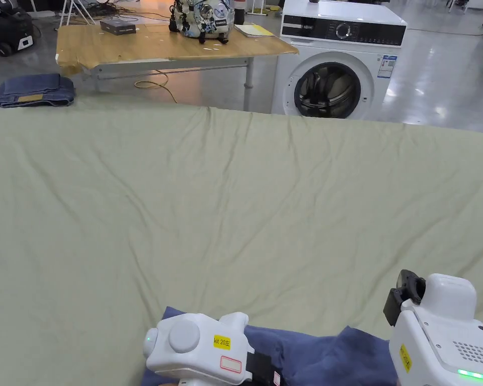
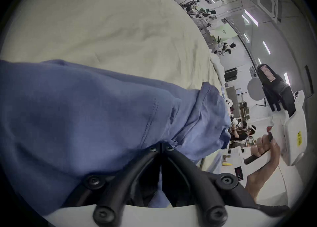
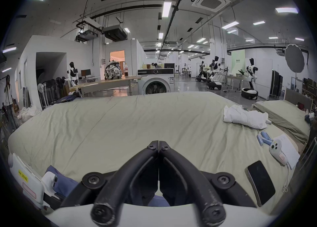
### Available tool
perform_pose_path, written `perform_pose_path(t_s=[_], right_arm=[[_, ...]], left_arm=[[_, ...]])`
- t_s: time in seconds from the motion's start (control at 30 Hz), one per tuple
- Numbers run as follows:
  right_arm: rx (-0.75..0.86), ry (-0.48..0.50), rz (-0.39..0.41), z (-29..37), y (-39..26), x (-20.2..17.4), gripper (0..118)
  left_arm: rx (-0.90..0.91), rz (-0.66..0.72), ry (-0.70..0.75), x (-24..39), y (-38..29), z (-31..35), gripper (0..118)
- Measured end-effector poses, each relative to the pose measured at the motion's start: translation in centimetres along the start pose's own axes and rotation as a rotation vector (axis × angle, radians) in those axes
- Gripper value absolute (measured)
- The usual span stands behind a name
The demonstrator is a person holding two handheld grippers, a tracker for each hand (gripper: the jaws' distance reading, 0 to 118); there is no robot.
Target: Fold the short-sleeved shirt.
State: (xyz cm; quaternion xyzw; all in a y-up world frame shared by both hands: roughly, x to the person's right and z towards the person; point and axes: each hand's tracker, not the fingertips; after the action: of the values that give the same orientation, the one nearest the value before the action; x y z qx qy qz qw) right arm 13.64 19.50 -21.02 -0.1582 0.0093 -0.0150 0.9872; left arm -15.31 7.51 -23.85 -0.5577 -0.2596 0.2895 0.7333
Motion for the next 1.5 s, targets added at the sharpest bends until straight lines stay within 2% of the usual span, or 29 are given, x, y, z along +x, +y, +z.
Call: perform_pose_path(t_s=[0.2,0.33,0.47,0.5,0.57,0.63,0.67,0.7,0.83,0.93,0.97,1.0,1.07,1.1,1.13,1.2,1.23,1.37,1.43,1.5], right_arm=[[0.007,-0.002,0.007,0.2,0.2,0.0,0],[0.015,0.007,0.014,0.1,0.5,-0.4,0],[0.033,0.015,0.027,0.1,0.8,-0.9,0],[0.036,0.017,0.026,0.0,1.0,-1.0,0],[0.041,0.022,0.023,0.0,1.1,-1.3,0],[0.042,0.026,0.024,-0.1,1.2,-1.5,0],[0.041,0.028,0.024,-0.1,1.2,-1.6,0],[0.04,0.03,0.025,-0.1,1.2,-1.7,0],[0.033,0.032,0.026,-0.2,1.1,-1.7,0],[0.031,0.03,0.027,-0.2,1.0,-1.6,0],[0.031,0.029,0.027,-0.2,1.0,-1.6,0],[0.03,0.027,0.028,-0.2,1.0,-1.6,0],[0.03,0.025,0.03,0.0,1.0,-1.5,0],[0.03,0.024,0.031,0.0,1.0,-1.5,0],[0.03,0.021,0.031,0.0,1.0,-1.5,0],[0.029,0.02,0.029,0.0,1.0,-1.4,0],[0.028,0.019,0.028,-0.1,1.0,-1.4,0],[0.03,0.016,0.026,-0.1,1.1,-1.4,0],[0.03,0.017,0.028,-0.3,1.3,-1.6,0],[0.028,0.022,0.029,-0.3,1.4,-1.7,0]], left_arm=[[0.033,-0.003,-0.011,0.1,0.7,3.3,0],[0.141,-0.021,-0.019,-0.4,1.1,9.5,0],[0.231,0.029,0.034,-3.1,0.7,15.7,0],[0.24,0.043,0.054,-4.0,0.5,16.7,7],[0.234,0.068,0.094,-7.2,0.7,17.9,31],[0.219,0.087,0.107,-9.1,0.2,18.3,62],[0.208,0.102,0.096,-10.0,-0.1,18.3,73],[0.197,0.123,0.066,-8.3,-1.0,18.1,76],[0.171,0.221,-0.056,-10.8,-1.7,16.0,76],[0.203,0.223,-0.222,-11.7,-2.1,14.6,76],[0.205,0.223,-0.262,-14.0,-1.2,14.0,76],[0.198,0.231,-0.285,-14.3,-1.2,13.5,72],[0.182,0.227,-0.319,-14.5,-1.1,12.7,49],[0.176,0.223,-0.305,-13.8,-1.4,12.8,24],[0.163,0.211,-0.259,-13.7,-1.4,12.4,10],[0.155,0.23,-0.217,-14.2,-1.5,12.1,9],[0.171,0.262,-0.265,-13.4,-1.8,12.4,8],[0.214,0.189,-0.203,-11.3,-2.3,14.0,4],[0.24,0.194,-0.2,-10.1,-2.4,15.2,4],[0.273,0.158,-0.138,-10.1,-1.9,16.7,3]])
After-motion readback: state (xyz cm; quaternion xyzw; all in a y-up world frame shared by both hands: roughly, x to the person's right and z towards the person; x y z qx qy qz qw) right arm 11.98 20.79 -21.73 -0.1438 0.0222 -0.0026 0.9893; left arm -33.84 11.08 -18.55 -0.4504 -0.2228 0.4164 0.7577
